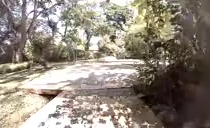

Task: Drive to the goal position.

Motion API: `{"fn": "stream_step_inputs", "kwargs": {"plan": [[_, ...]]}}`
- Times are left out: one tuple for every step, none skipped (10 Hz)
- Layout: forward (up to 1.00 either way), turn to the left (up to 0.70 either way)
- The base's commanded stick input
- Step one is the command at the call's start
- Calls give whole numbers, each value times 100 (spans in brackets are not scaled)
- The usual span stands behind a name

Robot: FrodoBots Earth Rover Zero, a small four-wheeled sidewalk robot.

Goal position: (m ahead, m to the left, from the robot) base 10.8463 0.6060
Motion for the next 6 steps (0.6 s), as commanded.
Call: {"fn": "stream_step_inputs", "kwargs": {"plan": [[50, 0], [50, 0], [50, 0], [50, 0], [50, 0], [50, 0]]}}
